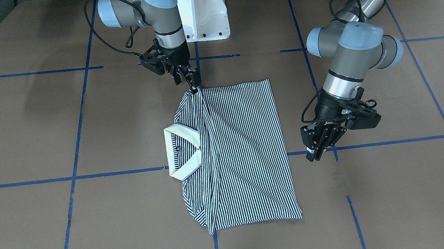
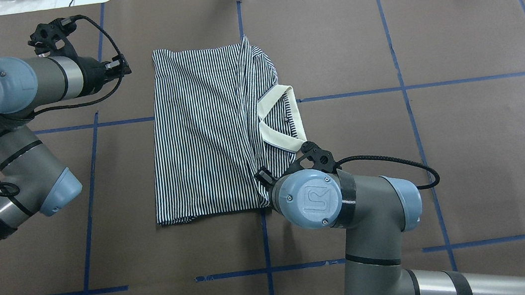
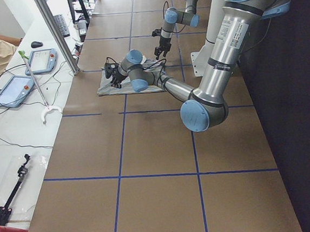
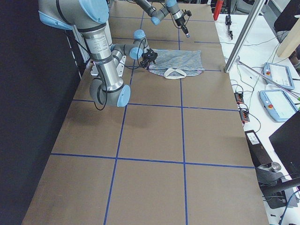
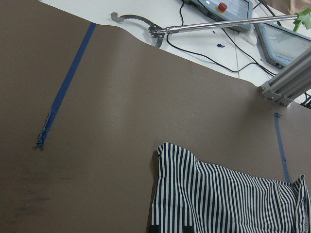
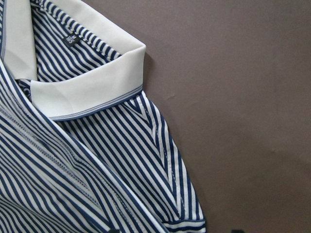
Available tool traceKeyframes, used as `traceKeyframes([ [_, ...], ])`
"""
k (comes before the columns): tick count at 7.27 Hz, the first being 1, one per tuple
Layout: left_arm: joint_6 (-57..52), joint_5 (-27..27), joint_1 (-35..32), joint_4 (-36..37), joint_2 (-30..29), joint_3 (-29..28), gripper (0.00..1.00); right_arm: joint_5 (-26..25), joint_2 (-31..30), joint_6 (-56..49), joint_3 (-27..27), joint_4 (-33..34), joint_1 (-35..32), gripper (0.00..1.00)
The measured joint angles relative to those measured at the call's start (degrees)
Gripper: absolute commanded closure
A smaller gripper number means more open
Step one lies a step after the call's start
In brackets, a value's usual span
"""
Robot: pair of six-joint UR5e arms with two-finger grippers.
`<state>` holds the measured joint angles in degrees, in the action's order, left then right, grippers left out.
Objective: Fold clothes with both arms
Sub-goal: 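Move the right gripper to the shirt edge beside the collar and grasp it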
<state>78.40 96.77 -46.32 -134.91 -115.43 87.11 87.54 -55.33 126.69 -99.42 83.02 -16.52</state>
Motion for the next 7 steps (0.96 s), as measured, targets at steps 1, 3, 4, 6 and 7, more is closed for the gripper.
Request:
traceKeyframes([
  [1,0.05,0.00,0.00,0.00,0.01,0.07,0.71,0.09,1.28,0.04,1.85,0.03,0.02,0.21],
  [3,0.13,0.02,0.00,0.00,0.03,0.20,0.71,0.26,2.33,0.00,3.93,0.04,0.02,0.22],
  [4,0.23,0.06,0.00,0.00,0.03,0.26,0.71,0.31,2.34,-0.07,4.30,0.04,0.13,0.23],
  [6,0.39,0.08,0.03,0.00,0.03,0.35,0.71,0.34,2.11,-0.15,4.47,0.04,0.51,0.42],
  [7,0.49,0.08,0.05,0.00,0.03,0.42,0.71,0.35,2.08,-0.07,4.52,0.06,0.67,0.89],
])
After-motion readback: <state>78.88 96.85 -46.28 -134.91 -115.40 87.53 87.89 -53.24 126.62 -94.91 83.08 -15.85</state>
